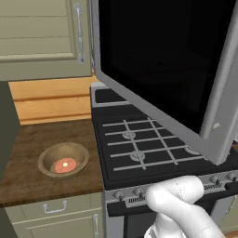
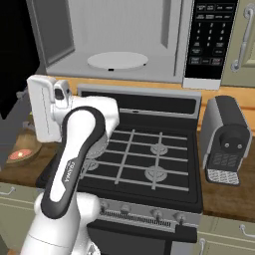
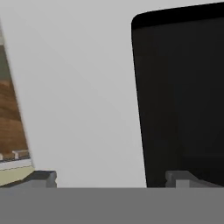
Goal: Open the microwave, place the bowl with waffle inside the microwave, then close the microwave door and turn it on.
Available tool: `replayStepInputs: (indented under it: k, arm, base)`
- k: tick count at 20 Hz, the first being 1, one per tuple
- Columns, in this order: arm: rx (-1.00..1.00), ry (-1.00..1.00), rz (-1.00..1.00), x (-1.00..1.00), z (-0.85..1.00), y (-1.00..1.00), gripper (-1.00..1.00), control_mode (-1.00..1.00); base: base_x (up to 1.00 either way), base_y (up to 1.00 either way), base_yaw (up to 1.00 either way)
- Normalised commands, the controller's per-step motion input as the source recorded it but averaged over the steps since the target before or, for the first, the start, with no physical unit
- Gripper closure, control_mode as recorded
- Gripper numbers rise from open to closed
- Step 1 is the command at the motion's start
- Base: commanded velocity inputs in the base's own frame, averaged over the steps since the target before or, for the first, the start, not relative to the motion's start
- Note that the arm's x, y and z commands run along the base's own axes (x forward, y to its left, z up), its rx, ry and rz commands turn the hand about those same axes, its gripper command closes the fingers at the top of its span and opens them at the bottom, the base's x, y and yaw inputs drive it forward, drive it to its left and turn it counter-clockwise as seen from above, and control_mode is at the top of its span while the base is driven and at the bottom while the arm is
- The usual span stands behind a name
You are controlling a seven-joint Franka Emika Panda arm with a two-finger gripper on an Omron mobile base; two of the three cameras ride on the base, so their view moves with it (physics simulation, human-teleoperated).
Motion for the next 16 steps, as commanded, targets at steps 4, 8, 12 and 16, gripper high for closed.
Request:
replayStepInputs:
  k: [4, 8, 12, 16]
  arm:
    - [0.0, 0.0, 0.17, -0.01, 0.16, 0.99, -1.0, -1.0]
    - [0.0, 0.0, 0.1, 0.08, 0.0, 1.0, -1.0, -1.0]
    - [-0.01, 0.0, 0.08, 0.18, 0.0, 1.0, -1.0, -1.0]
    - [-0.01, 0.0, 0.07, 0.08, 0.0, 0.82, -1.0, -1.0]
  base:
    - [0.0, 0.0, 0.0]
    - [0.0, 0.0, 0.0]
    - [0.0, 0.0, 0.0]
    - [0.0, 0.0, 0.0]
